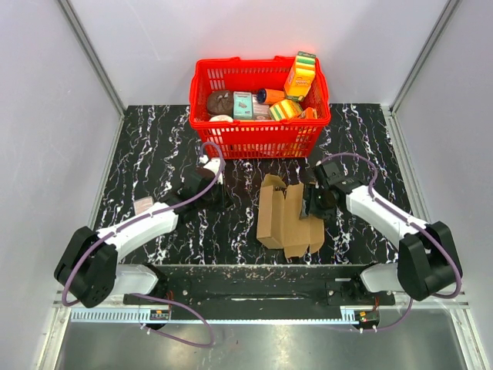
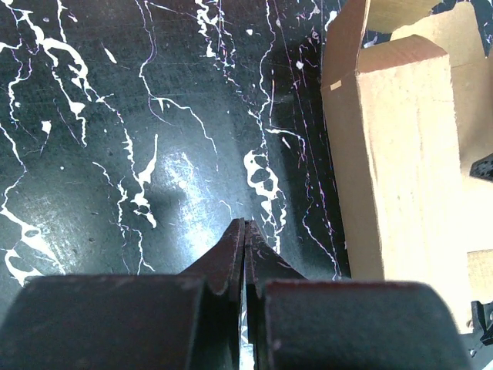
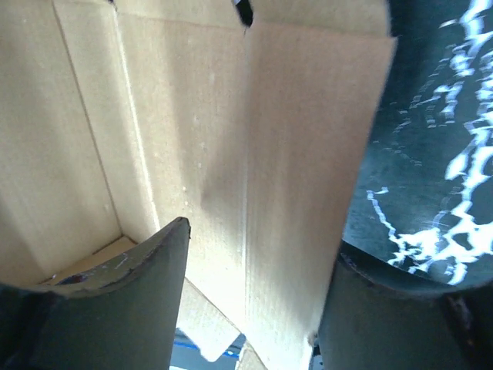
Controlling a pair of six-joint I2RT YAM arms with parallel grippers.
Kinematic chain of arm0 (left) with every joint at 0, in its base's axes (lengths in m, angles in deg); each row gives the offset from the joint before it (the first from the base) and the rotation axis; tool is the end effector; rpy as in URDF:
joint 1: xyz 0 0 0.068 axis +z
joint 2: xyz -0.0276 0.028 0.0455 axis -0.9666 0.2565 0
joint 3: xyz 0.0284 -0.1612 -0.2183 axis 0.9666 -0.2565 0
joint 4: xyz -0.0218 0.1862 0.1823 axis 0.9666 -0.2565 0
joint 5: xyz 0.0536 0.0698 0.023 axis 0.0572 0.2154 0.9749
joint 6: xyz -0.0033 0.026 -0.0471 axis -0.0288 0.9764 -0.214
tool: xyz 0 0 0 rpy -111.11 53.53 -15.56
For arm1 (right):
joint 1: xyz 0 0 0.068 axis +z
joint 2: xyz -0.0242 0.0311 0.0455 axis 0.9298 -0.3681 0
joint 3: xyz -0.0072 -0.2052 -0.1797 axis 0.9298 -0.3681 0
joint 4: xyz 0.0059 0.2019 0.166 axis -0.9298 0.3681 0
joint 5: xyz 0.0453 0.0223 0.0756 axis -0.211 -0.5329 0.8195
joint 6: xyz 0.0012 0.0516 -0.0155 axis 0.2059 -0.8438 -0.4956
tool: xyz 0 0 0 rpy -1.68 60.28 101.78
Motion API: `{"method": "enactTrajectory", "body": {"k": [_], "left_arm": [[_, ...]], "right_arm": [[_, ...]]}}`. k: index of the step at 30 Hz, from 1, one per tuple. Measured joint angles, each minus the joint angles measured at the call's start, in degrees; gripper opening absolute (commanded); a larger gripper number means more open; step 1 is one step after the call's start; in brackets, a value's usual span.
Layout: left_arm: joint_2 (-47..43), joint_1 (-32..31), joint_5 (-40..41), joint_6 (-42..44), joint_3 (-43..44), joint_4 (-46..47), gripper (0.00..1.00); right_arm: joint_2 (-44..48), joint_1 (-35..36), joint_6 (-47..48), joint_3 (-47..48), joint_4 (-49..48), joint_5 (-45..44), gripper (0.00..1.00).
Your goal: Fold the paper box
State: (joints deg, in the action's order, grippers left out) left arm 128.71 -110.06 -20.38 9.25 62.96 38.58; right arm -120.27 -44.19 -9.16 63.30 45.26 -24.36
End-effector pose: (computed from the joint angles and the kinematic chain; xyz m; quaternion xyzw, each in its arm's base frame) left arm 0.2151 -0.1534 0.2114 0.0625 0.9038 -0.2516 0.3403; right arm 0.2241 0.1047 0.2015 0.0186 0.9790 0.1304 0.1555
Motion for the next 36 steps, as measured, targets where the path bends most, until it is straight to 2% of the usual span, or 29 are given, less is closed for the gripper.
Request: {"method": "enactTrajectory", "body": {"k": [6,9,11,12,14,15,16,19,28,36], "left_arm": [[0.0,0.0,0.0,0.0,0.0,0.0,0.0],[0.0,0.0,0.0,0.0,0.0,0.0,0.0],[0.0,0.0,0.0,0.0,-0.1,0.2,0.0],[0.0,0.0,0.0,0.0,-0.3,0.3,0.0],[0.0,0.0,0.0,0.1,-0.9,0.4,0.0],[0.0,0.0,0.0,0.1,-1.0,0.2,0.0],[0.0,0.0,0.0,0.1,-1.2,0.2,0.0],[0.0,0.0,0.0,0.1,-1.4,0.2,0.0],[-1.2,0.0,0.0,0.1,-2.6,0.2,0.0],[-2.2,0.0,-0.1,0.0,-3.5,0.0,0.0]], "right_arm": [[1.7,0.0,1.3,5.4,5.3,-8.9,0.74],[2.5,0.0,1.7,7.0,6.7,-12.5,0.74],[2.6,0.0,1.8,7.3,7.3,-13.9,0.7],[2.6,0.0,1.9,7.3,7.7,-14.3,0.59],[2.6,0.0,2.3,7.3,8.4,-14.9,0.42],[2.6,0.0,2.4,7.3,8.7,-15.1,0.4],[2.5,0.0,2.6,7.3,8.8,-15.2,0.28],[0.6,0.0,2.5,7.6,8.7,-15.1,0.12],[-7.2,-0.1,2.6,7.7,7.8,-15.0,0.09],[-10.1,-0.1,-2.1,6.3,8.8,-16.0,0.12]]}}
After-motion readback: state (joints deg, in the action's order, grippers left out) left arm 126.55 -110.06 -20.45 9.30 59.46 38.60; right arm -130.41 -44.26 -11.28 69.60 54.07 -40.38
